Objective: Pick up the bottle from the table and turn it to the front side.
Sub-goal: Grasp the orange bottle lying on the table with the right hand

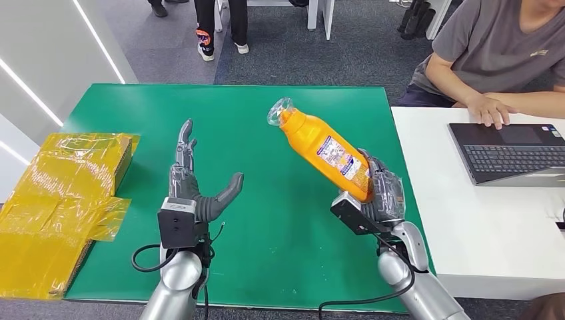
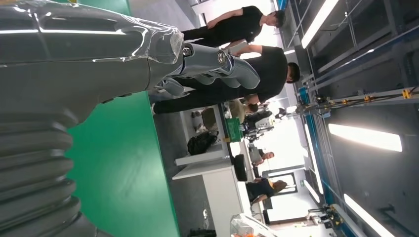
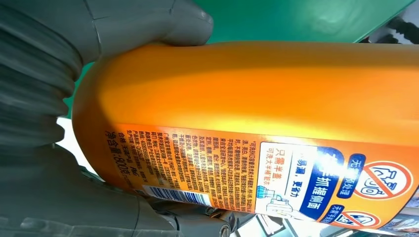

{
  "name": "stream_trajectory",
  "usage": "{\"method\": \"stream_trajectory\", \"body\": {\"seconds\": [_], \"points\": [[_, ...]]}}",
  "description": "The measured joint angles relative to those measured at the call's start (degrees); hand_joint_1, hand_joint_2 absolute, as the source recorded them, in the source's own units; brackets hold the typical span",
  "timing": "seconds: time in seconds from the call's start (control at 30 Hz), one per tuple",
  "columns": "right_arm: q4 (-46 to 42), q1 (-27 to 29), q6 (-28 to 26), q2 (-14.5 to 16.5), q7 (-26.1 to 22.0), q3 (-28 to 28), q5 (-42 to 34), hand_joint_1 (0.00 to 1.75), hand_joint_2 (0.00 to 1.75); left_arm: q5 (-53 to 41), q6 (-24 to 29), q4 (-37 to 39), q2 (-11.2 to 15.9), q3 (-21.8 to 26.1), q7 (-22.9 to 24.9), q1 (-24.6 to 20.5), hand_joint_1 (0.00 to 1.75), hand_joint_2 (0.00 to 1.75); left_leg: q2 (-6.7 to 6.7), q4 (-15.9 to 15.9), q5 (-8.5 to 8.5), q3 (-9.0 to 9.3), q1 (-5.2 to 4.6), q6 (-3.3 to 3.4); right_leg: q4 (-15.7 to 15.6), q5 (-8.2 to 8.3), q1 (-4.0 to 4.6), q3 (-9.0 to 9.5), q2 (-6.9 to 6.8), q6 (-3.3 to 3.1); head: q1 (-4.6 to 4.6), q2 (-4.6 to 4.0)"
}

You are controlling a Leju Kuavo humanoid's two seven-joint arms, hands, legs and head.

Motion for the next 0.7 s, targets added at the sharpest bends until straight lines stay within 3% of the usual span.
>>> {"method": "stream_trajectory", "body": {"seconds": [0.17, 0.33, 0.43, 0.7], "points": [[-0.6, 0.3, -1.7, 0.3, -3.0, -0.2, -2.6, 1.75, 1.75, 2.7, -2.0, 0.5, 0.0, 0.0, 0.0, -0.7, 0.00, 1.75, 0.00, 0.0, 0.00, -0.02, 0.00, 0.00, 0.0, 0.00, 0.00, -0.02, 0.00, 0.00, 0.01, 0.00], [-0.2, -0.8, -1.6, 1.7, -6.1, 0.3, -5.1, 1.75, 1.75, 9.3, -9.5, 1.8, 0.0, -0.6, 0.0, -2.8, 0.00, 1.75, 0.01, 0.0, 0.01, -0.05, 0.00, 0.00, 0.0, 0.01, 0.00, -0.04, 0.01, -0.01, -0.01, 0.00], [1.0, -3.4, -0.2, 2.8, -6.7, 1.1, -6.0, 1.75, 1.75, 12.1, -13.9, 2.5, 0.0, -1.5, 0.3, -4.2, 0.00, 1.75, 0.04, 0.0, 0.06, -0.05, 0.00, 0.02, 0.0, 0.02, 0.00, -0.06, 0.04, -0.02, 0.00, 0.00], [6.1, -11.5, 4.7, 6.3, -8.2, 4.2, -7.5, 1.75, 1.75, 15.4, -19.6, 3.2, 0.0, -4.2, 1.8, -6.9, 0.00, 1.75, 0.04, 0.0, 0.10, -0.07, 0.00, 0.01, 0.1, 0.04, 0.00, -0.09, 0.04, -0.05, -0.01, 0.00]]}}
